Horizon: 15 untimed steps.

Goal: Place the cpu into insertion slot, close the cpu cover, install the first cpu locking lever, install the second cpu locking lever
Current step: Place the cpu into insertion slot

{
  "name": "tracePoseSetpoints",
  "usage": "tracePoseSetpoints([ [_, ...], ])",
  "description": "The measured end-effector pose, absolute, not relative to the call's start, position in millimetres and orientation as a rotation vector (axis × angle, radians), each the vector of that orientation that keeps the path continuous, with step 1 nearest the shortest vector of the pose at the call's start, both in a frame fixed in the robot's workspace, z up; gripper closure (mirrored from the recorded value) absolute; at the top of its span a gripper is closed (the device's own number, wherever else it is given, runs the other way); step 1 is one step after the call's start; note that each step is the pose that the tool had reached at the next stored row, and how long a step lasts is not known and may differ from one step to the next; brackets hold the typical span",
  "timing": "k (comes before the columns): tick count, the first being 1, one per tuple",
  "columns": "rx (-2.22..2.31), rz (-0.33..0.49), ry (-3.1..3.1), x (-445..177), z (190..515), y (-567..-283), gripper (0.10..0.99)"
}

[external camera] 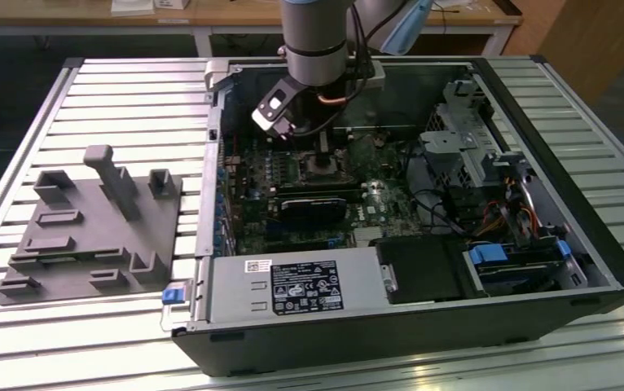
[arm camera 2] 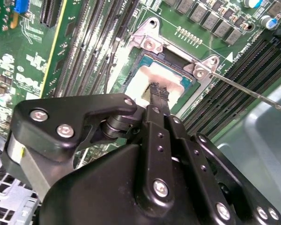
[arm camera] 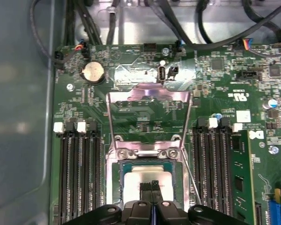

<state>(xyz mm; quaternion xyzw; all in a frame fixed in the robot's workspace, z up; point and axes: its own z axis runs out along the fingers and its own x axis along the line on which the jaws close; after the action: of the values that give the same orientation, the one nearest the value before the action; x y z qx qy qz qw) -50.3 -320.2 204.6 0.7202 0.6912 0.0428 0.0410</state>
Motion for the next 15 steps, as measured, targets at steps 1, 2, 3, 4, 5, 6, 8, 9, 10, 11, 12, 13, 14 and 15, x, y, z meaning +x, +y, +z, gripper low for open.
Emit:
tracePoseSetpoints([
  [1,2.211,0.128,2.108,-50.2,204.6,-320.2,0.980],
  [2,2.216,0.128,2.102,-50.2,204.5,-320.2,0.980],
  [3,2.220,0.127,2.098,-50.2,204.1,-320.2,0.980],
  [4,2.224,0.127,2.094,-50.2,203.6,-320.2,0.980],
  [5,2.229,0.127,2.088,-50.2,202.9,-320.2,0.980],
  [6,2.236,0.127,2.081,-50.2,202.2,-320.2,0.980],
  [8,2.247,0.127,2.069,-50.2,200.9,-320.2,0.980],
  [9,2.249,0.126,2.066,-50.2,200.7,-320.2,0.980],
  [10,2.249,0.126,2.066,-50.3,200.7,-320.3,0.980],
  [11,2.249,0.126,2.066,-50.2,200.4,-320.2,0.980],
  [12,2.250,0.127,2.066,-50.2,199.8,-320.2,0.980],
  [13,2.250,0.126,2.065,-50.2,199.4,-320.2,0.980],
  [14,2.250,0.126,2.065,-50.3,199.1,-320.3,0.980],
  [15,2.250,0.126,2.065,-50.3,199.1,-320.3,0.980],
])
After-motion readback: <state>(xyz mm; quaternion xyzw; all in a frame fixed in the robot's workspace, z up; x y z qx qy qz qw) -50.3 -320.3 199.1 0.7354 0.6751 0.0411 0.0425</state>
